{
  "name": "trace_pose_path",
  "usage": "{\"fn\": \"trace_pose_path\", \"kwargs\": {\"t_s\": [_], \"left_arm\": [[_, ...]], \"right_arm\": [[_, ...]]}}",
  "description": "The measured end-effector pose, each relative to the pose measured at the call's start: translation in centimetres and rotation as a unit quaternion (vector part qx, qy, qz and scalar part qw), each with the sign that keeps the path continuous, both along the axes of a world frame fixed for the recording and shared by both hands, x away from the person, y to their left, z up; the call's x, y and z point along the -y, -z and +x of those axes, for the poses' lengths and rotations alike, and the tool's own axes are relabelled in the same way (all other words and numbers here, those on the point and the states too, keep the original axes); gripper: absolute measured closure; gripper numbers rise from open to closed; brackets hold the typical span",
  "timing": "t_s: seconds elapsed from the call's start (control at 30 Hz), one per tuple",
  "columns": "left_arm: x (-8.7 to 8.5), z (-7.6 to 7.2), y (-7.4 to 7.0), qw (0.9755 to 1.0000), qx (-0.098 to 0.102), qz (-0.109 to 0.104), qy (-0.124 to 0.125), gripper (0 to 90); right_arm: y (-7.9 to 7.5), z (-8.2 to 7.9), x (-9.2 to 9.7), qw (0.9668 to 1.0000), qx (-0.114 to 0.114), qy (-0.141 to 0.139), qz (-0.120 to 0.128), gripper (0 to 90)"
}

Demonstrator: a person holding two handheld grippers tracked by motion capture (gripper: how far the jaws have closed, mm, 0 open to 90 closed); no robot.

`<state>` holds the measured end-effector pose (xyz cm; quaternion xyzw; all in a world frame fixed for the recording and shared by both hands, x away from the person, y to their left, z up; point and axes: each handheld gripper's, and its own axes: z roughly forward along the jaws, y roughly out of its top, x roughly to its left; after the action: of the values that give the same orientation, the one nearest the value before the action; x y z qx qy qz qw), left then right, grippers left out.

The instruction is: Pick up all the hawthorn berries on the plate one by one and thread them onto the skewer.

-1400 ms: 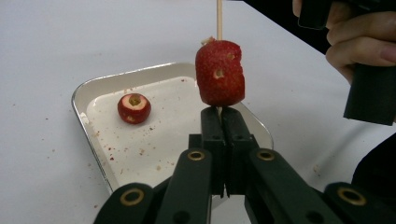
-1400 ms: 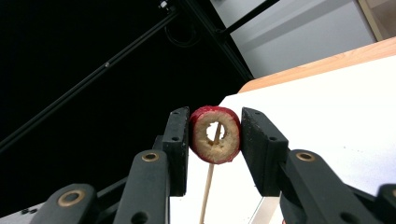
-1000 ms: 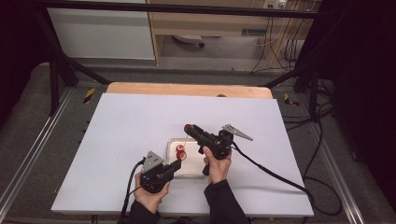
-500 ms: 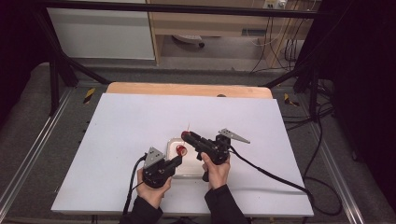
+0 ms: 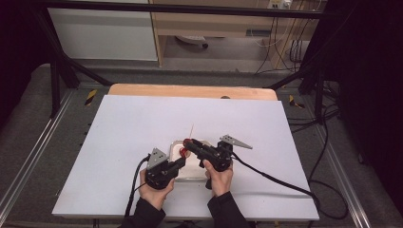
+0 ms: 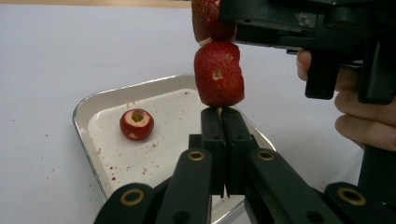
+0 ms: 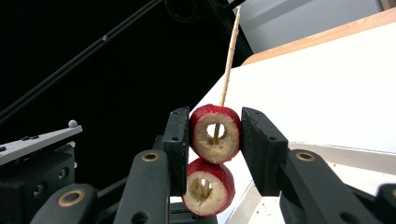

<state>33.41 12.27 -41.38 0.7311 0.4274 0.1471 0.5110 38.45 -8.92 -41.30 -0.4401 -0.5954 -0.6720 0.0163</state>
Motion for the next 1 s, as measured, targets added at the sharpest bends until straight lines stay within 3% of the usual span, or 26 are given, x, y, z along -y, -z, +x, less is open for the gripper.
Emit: {"fn": "trace_pose_path", "kwargs": {"t_s": [0.07, 0.13, 0.17, 0.33, 0.43, 0.5, 0.63, 0.8, 0.87, 0.93, 1.0], "left_arm": [[-0.2, 0.1, 0.2, 1.0, 0.002, 0.005, 0.002, 89.0], [-0.7, 0.2, 0.3, 1.0, 0.0, 0.008, 0.004, 89.0], [-1.1, 0.1, 0.3, 0.9999, 0.004, 0.012, 0.006, 89.0], [-3.1, -0.2, 0.4, 0.999, 0.009, 0.043, 0.014, 88.8], [-4.4, -0.3, 0.6, 0.9982, 0.002, 0.057, 0.019, 88.8], [-5.3, -0.5, 0.7, 0.9974, 0.002, 0.067, 0.024, 88.7], [-7.1, -1.1, 1.2, 0.9955, 0.005, 0.09, 0.028, 88.6], [-8.7, -1.3, 1.3, 0.9929, -0.004, 0.116, 0.027, 88.6], [-9.3, -1.2, 1.4, 0.993, -0.01, 0.115, 0.028, 88.6], [-9.5, -1.1, 1.5, 0.9928, -0.016, 0.115, 0.03, 88.6], [-9.7, -1.0, 1.7, 0.9916, -0.021, 0.123, 0.036, 88.6]], "right_arm": [[0.1, 0.0, 0.0, 1.0, -0.003, -0.002, -0.002, 62.3], [-0.1, 0.1, 0.2, 1.0, 0.004, 0.001, -0.004, 49.7], [-0.4, 0.1, 0.3, 0.9999, 0.006, 0.002, -0.009, 47.9], [-1.3, 0.3, 1.5, 0.9976, 0.015, 0.001, -0.067, 28.7], [-1.2, 0.3, 2.2, 0.9926, 0.012, -0.006, -0.121, 20.3], [-1.0, 0.3, 2.6, 0.9862, 0.013, -0.014, -0.164, 16.0], [-0.5, 0.3, 2.9, 0.9693, 0.008, -0.029, -0.244, 12.6], [-0.5, 0.8, 2.8, 0.9586, -0.015, -0.053, -0.28, 12.6], [-0.7, 1.2, 2.5, 0.9486, -0.019, -0.063, -0.309, 12.6], [-1.1, 1.6, 2.0, 0.9407, -0.025, -0.073, -0.33, 12.5], [-1.4, 2.0, 1.5, 0.9359, -0.028, -0.082, -0.341, 12.5]]}}
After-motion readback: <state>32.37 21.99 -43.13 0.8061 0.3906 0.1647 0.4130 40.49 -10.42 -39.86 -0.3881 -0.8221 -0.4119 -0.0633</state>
